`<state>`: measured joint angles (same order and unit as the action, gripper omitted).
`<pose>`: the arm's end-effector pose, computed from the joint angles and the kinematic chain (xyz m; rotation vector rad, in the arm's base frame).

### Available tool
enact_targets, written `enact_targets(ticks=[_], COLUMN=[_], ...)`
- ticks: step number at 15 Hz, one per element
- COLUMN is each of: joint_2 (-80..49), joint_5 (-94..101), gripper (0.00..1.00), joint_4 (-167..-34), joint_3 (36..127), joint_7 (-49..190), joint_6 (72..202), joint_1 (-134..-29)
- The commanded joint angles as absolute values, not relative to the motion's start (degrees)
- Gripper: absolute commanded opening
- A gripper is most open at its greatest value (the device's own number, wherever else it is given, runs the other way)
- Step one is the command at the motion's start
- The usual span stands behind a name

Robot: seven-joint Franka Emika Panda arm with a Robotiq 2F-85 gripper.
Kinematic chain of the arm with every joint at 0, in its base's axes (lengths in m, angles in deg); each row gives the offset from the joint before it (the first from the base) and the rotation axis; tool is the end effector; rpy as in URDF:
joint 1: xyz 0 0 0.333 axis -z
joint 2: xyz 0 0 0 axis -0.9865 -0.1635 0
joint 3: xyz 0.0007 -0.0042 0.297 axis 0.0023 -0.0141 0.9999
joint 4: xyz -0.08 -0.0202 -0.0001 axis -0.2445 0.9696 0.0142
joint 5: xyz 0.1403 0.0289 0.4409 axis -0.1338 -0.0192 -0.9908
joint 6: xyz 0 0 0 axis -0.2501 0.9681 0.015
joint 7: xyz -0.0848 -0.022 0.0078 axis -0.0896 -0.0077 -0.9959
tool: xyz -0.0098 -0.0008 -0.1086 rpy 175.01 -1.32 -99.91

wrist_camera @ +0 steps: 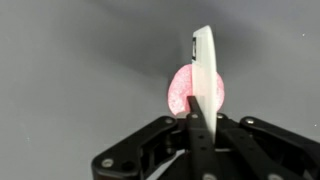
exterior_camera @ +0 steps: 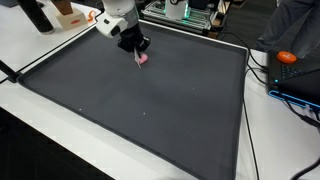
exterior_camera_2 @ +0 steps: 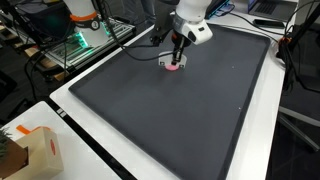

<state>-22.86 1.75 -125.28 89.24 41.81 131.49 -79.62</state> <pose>0.6072 0.0330 0.1436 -2.9873 -0.7325 0.3214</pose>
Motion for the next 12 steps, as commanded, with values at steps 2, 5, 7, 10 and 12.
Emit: enact_targets(ticks=[2, 5, 7, 10, 12], joint_2=[-23.84, -24.5, -25.36, -26.13, -26.3], joint_5=[0.2, -3.3, -4.66, -4.64, -3.94], gripper=[0.01, 0.01, 0.01, 0.01, 0.01], joint_4=[-130.79, -130.42, -129.83, -129.03, -128.44], joint_3=[89.64, 90.64, 90.92, 90.94, 91.19], joint_7=[39.03, 37.34, 37.11, 37.56, 38.18], joint_6=[131.55, 133.68, 135.32, 136.32, 136.73], joint_1=[-77.34, -76.52, -76.43, -76.94, -77.69])
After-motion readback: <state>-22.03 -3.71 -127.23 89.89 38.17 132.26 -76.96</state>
